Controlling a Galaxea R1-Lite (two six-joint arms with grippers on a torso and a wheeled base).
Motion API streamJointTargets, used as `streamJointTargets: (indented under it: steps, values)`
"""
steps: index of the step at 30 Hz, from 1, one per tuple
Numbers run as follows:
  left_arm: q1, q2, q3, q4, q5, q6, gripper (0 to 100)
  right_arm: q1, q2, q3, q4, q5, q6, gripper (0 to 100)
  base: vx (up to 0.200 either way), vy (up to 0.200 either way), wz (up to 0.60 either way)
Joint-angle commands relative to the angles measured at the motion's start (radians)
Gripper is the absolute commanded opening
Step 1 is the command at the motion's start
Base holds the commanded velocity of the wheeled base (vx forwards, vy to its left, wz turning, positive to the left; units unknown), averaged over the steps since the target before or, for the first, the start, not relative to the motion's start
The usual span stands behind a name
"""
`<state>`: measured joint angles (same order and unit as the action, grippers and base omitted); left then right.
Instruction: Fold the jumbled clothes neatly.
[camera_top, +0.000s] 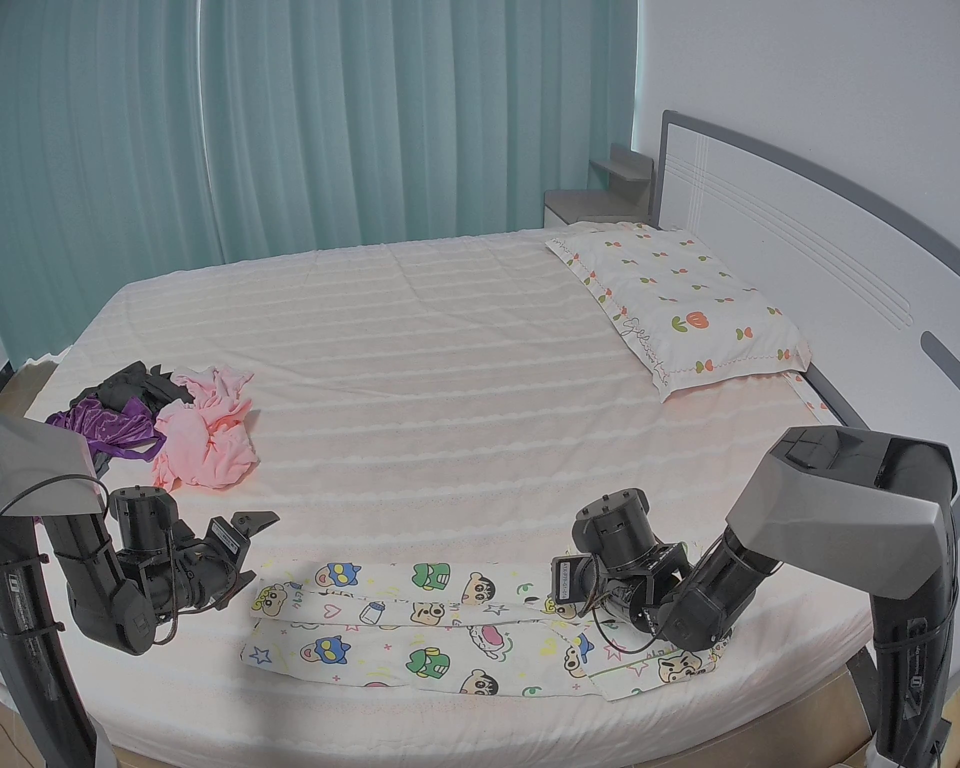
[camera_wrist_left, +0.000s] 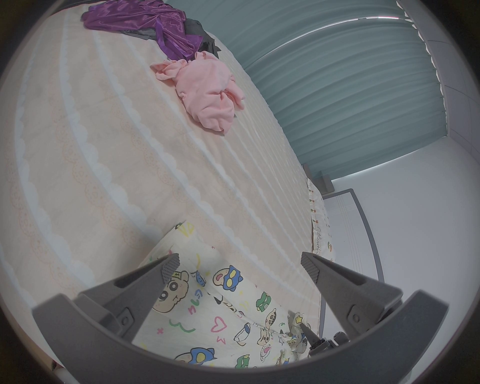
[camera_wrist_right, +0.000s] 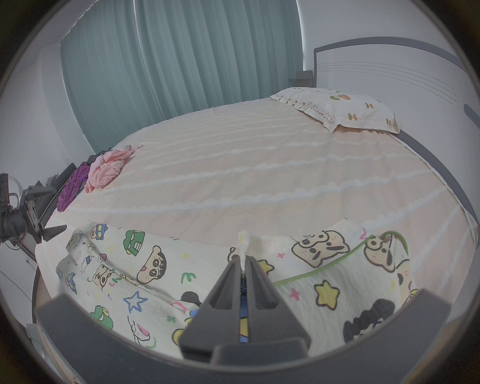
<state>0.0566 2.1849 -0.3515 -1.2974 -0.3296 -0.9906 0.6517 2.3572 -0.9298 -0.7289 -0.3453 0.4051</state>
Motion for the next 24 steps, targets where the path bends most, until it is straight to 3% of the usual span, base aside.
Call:
streamJointTargets:
  steps: [1, 11, 12, 18, 24]
  values:
    - [0.000, 0.003, 0.000, 0.000, 0.000, 0.000, 100, 0.037, -0.027, 0.037, -0.001, -0.001, 0.000, 0, 0.000, 0.000, 0.00]
    - [0.000, 0.003, 0.000, 0.000, -0.002, 0.000, 100, 0.032, -0.001, 0.012, 0.005, -0.001, 0.003, 0, 0.000, 0.000, 0.00]
    - [0.000, 0.003, 0.000, 0.000, -0.002, 0.000, 100, 0.032, -0.001, 0.012, 0.005, -0.003, 0.004, 100, 0.000, 0.000, 0.00]
    - [0.000, 0.003, 0.000, 0.000, -0.002, 0.000, 100, 0.032, -0.010, 0.016, -0.004, -0.004, 0.027, 100, 0.000, 0.000, 0.00]
    - [0.000, 0.003, 0.000, 0.000, 0.000, 0.000, 100, 0.017, -0.107, 0.045, -0.003, -0.024, 0.130, 100, 0.000, 0.000, 0.00]
